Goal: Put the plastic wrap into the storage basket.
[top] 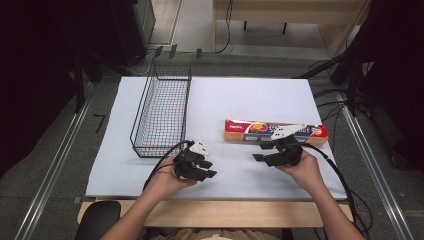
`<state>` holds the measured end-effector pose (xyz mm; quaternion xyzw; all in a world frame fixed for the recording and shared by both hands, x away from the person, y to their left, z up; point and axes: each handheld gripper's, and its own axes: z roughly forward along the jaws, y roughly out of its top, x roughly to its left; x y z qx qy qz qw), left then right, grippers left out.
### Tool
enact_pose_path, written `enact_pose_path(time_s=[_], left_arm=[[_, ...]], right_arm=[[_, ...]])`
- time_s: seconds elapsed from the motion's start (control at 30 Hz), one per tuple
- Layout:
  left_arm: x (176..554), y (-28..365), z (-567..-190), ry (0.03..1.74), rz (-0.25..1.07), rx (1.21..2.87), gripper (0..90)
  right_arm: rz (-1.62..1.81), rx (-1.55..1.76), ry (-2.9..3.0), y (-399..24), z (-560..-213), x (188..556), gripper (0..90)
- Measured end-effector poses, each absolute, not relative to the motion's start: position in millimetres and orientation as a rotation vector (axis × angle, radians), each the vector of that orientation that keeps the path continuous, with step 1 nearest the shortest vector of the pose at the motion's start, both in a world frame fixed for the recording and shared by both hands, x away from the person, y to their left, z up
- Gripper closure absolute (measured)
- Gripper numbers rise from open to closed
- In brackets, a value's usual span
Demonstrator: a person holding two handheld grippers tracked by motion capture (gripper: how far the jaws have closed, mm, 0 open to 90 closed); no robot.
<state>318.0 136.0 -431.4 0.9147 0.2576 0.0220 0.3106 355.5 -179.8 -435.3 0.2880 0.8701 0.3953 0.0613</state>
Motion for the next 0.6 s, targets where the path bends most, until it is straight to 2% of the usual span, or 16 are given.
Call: enact_pose_path(time_s=[0.03,0.1,0.27,0.3,0.6], left_arm=[[322.8,139.1,-431.2,0.727,-0.021,2.395,60.6],[323.9,139.9,-431.2,0.739,-0.026,2.386,48.5],[323.0,140.4,-430.3,0.737,-0.018,2.395,41.9],[323.1,140.7,-430.3,0.729,-0.028,2.395,38.0],[324.9,140.7,-426.5,0.723,-0.035,2.399,36.6]], right_arm=[[1.191,0.866,2.638,-180.1,-435.2,355.0,47.1],[1.188,0.858,2.647,-180.0,-436.0,355.0,46.1],[1.175,0.855,2.663,-179.2,-437.7,355.5,44.0],[1.179,0.854,2.671,-178.7,-438.1,355.2,43.5],[1.147,0.817,2.7,-177.5,-440.2,354.2,43.6]])
